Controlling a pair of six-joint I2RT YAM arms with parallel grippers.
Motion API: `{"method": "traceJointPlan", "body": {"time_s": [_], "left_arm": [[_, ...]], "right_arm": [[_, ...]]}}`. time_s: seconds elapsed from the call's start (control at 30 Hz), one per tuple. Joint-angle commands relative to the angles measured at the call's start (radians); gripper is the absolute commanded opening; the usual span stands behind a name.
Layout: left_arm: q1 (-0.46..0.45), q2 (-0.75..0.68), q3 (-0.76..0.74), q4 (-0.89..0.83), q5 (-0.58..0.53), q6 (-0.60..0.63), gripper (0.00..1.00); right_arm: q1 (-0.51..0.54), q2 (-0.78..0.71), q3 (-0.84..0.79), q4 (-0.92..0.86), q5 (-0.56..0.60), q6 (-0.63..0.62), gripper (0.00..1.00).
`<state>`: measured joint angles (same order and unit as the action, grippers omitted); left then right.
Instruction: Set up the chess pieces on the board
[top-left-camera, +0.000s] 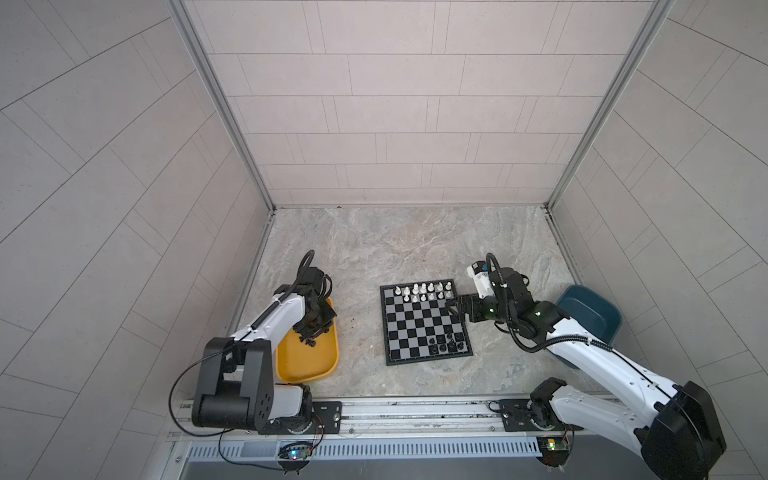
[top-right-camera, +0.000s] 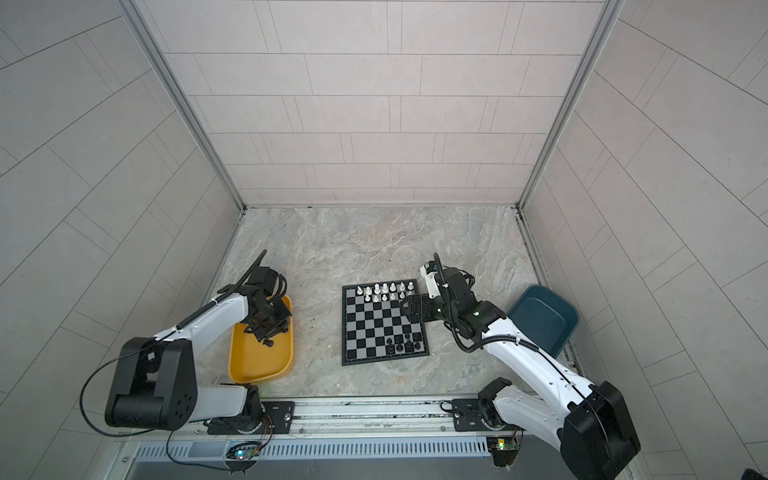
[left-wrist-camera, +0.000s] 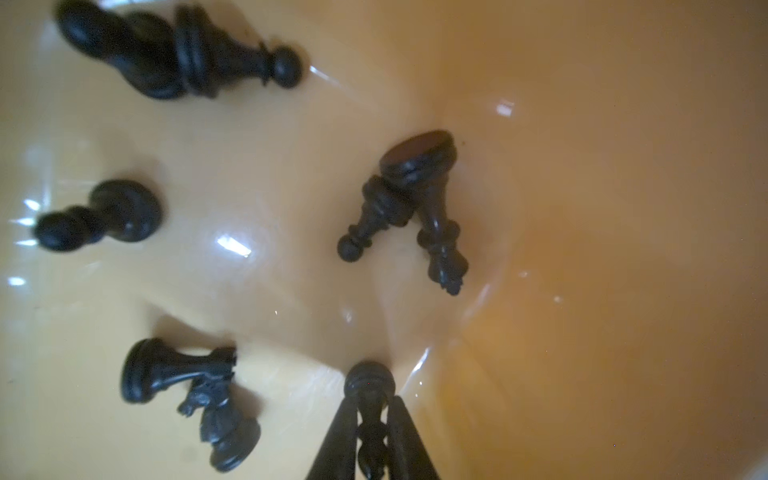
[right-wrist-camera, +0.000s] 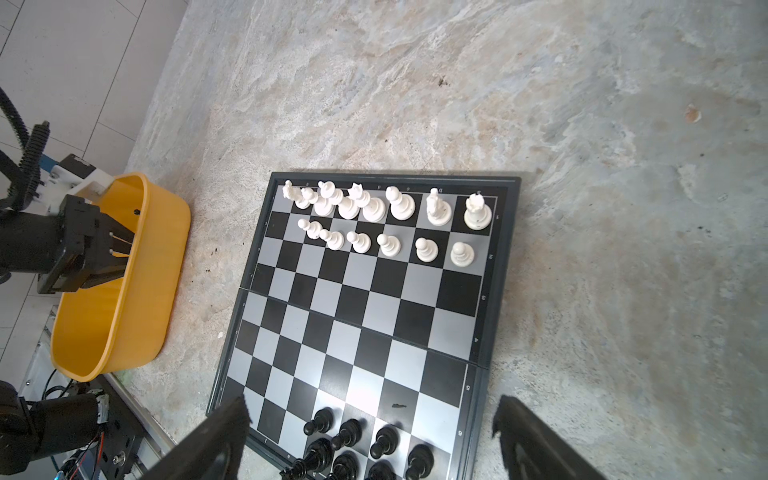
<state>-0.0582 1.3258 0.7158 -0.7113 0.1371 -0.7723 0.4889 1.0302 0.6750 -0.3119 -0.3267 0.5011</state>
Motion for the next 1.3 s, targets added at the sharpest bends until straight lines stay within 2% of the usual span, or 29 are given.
{"method": "traceJointPlan", "body": {"time_s": [0.0,0.07,0.17,0.27,0.43,0.63,0.73,0.83,0.97,1.27], "left_arm": [[0.005,-0.106,0.070,-0.135,-0.037,0.095,0.16],[0.000,-0.170,0.124,-0.217,-0.049,0.133,0.14],[-0.046,-0.249,0.210,-0.273,-0.011,0.169,0.11],[-0.197,-0.247,0.330,-0.319,-0.061,0.203,0.10],[-0.489,-0.082,0.469,-0.311,-0.009,0.244,0.10],[-0.733,0.135,0.542,-0.252,0.054,0.256,0.10],[-0.816,0.221,0.544,-0.195,0.079,0.236,0.10],[-0.875,0.285,0.545,-0.143,0.088,0.208,0.10],[-0.910,0.343,0.535,-0.109,0.091,0.178,0.10],[-0.932,0.409,0.515,-0.097,0.062,0.153,0.10]], "right_arm": [[0.004,-0.021,0.041,-0.022,0.027,-0.009,0.94],[0.003,-0.024,0.052,-0.026,0.036,-0.010,0.94],[-0.005,-0.027,0.072,-0.034,0.053,-0.017,0.94],[-0.039,-0.022,0.085,-0.035,0.044,-0.012,0.94],[-0.104,-0.039,0.087,-0.062,0.026,0.019,0.94],[-0.155,-0.106,0.049,-0.120,0.039,0.023,0.95],[-0.172,-0.143,0.028,-0.139,0.033,0.025,0.96],[-0.182,-0.177,0.012,-0.158,0.035,0.023,0.96],[-0.185,-0.200,0.004,-0.184,0.039,0.010,0.96],[-0.193,-0.223,-0.008,-0.191,0.038,0.006,0.96]]}}
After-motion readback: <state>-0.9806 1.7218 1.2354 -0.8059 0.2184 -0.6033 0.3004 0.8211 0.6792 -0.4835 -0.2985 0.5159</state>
